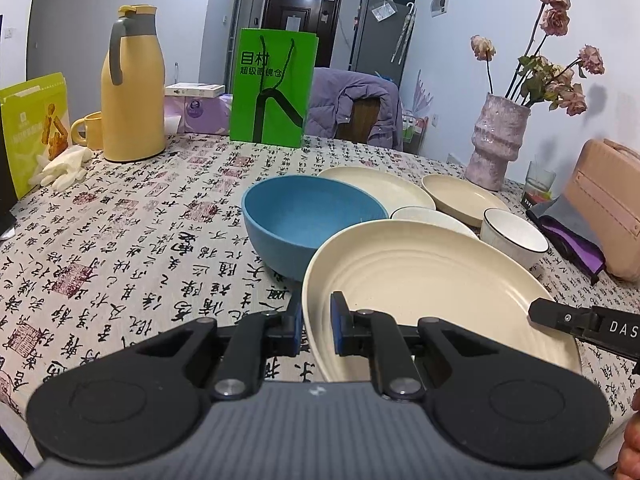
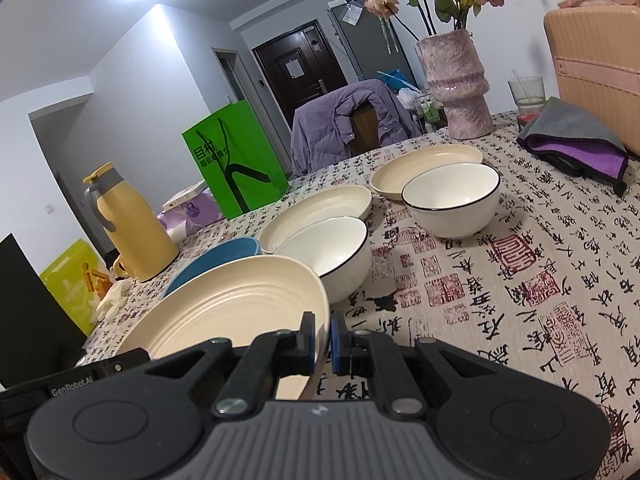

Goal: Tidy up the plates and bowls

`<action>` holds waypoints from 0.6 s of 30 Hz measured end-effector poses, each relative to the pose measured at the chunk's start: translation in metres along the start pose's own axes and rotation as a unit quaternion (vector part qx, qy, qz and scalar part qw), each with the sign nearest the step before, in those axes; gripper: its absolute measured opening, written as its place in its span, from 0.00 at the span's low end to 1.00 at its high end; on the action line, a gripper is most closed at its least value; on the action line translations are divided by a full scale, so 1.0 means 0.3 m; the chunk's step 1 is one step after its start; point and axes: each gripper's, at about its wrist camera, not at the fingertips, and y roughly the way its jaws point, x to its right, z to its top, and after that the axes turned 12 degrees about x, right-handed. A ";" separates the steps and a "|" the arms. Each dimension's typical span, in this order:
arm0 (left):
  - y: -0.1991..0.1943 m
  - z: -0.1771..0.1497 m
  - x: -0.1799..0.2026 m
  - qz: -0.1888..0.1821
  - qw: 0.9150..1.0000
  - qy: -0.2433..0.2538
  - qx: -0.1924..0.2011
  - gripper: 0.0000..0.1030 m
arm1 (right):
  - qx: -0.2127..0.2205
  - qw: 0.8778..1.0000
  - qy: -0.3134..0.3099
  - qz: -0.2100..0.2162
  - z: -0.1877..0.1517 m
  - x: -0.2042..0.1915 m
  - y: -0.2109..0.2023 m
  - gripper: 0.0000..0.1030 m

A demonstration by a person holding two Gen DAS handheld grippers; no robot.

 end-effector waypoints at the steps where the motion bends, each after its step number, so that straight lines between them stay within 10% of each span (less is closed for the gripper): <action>1: 0.003 -0.002 0.000 0.000 1.000 0.000 -0.001 0.13 | -0.001 1.000 0.000 -0.001 -0.003 0.002 0.003 0.08; 18: 0.060 -0.047 0.003 0.002 1.000 0.006 -0.025 0.13 | -0.024 1.000 0.007 -0.009 -0.045 0.043 0.052 0.08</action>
